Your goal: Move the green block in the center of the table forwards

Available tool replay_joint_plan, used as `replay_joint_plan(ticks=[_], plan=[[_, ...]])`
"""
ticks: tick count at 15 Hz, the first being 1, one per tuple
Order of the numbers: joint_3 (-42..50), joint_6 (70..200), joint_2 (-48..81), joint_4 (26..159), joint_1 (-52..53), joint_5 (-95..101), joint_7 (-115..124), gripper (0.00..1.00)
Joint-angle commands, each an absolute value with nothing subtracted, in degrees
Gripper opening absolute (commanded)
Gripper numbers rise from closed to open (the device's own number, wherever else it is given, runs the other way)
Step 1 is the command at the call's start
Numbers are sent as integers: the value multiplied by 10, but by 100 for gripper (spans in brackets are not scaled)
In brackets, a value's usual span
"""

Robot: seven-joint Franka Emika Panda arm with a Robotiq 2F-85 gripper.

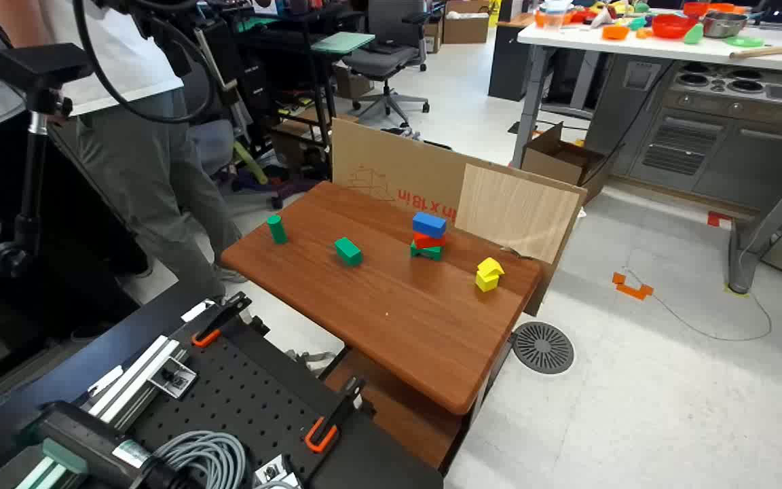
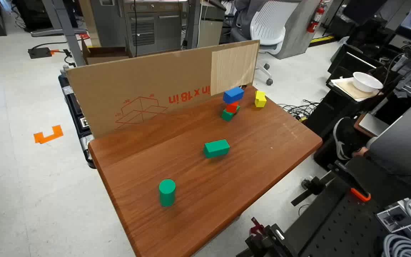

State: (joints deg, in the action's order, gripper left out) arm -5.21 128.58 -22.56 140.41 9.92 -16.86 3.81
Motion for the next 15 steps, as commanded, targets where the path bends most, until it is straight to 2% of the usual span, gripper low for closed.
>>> replay_joint_plan(ticks=[1,7,15], plan=[[-55,1284,-226,1403,96,-170,37,100],[-59,1287,-220,1401,94,-164,44,100],[-115,1350,-84,1390,56,-33,250,100]])
